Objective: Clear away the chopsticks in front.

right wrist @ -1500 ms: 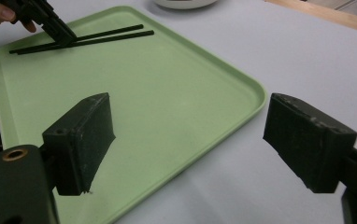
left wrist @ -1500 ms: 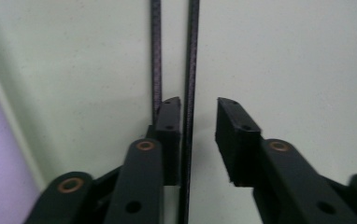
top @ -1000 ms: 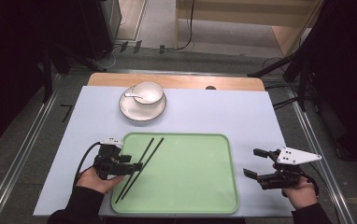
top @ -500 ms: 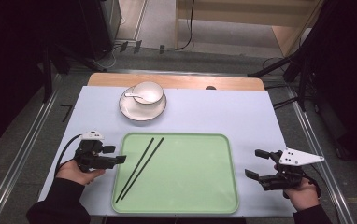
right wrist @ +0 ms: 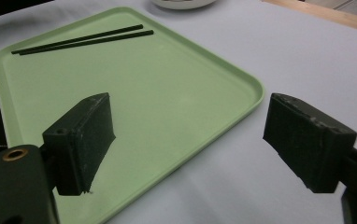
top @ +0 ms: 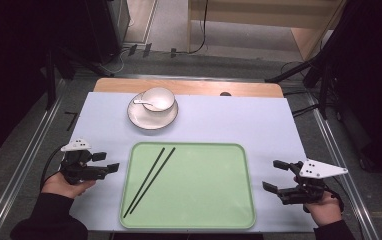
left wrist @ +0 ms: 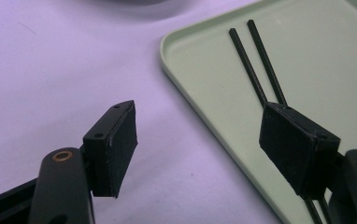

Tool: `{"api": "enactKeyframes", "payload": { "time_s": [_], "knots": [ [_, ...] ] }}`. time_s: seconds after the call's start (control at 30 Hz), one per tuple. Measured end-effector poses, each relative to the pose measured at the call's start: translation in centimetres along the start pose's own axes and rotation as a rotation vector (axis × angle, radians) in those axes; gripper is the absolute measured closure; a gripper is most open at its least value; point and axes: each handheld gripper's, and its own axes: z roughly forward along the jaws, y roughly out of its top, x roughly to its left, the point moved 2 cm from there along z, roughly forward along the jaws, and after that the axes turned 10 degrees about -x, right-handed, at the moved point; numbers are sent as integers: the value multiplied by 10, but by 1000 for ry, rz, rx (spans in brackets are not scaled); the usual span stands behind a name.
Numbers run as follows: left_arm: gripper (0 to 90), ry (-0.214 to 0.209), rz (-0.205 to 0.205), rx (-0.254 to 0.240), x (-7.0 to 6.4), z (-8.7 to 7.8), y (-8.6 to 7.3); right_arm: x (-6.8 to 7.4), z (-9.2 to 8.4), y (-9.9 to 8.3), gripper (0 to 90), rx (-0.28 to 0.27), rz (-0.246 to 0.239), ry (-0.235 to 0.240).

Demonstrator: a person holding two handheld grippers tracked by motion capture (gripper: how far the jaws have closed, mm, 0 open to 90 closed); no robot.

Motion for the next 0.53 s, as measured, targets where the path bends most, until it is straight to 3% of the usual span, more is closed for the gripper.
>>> {"api": "enactKeyframes", "payload": {
  "time_s": [0.2,0.53],
  "knots": [
    [276,0,-6,-32,3,-6,1,0,0,1,165,-4,-6,3],
    [250,3,0,-25,3,-5,-1,0,0,0,165,2,1,0]
  ]
}}
